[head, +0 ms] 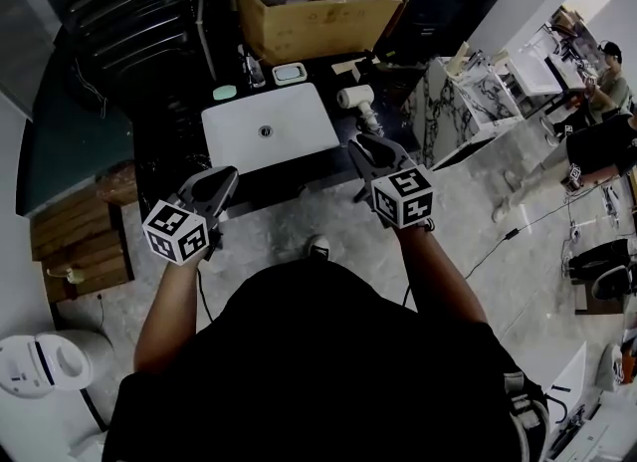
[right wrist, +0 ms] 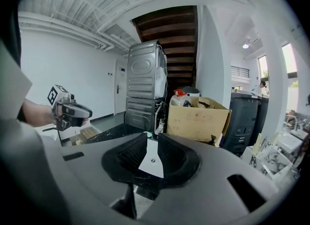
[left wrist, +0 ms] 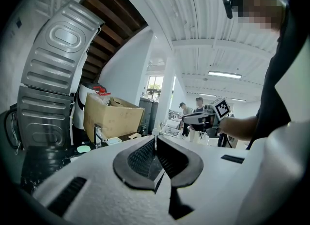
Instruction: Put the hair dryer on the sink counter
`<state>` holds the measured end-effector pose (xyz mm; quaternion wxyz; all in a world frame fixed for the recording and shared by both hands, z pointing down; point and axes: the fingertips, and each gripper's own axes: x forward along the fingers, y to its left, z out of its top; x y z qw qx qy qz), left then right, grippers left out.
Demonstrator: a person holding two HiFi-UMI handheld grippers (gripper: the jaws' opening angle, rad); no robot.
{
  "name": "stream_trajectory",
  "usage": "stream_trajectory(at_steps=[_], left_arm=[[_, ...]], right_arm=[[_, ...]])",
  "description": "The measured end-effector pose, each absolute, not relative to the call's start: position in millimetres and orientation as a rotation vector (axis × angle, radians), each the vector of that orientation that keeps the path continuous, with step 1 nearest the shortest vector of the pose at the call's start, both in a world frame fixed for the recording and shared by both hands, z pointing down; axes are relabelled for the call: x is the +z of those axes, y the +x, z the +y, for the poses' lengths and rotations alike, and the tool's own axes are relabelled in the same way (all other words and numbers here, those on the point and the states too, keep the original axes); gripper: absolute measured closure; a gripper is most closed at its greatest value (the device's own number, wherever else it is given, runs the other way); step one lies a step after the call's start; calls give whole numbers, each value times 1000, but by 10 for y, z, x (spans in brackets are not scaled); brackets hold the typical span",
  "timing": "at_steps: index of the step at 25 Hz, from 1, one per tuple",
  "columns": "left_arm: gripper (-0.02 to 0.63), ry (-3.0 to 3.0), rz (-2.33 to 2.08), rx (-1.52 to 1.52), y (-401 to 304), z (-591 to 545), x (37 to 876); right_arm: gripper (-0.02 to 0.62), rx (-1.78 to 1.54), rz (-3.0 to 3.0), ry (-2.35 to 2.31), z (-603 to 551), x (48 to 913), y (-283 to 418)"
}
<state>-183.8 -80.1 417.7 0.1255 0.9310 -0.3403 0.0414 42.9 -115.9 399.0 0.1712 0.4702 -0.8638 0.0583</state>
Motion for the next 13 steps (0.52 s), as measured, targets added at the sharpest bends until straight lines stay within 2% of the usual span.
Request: stream_trajectory(at_steps=[13], left_arm=[[583, 2689, -1012, 103, -2012, -595, 4222]], right_arm=[[522, 154, -2467, 1338, -947, 3940, 334]])
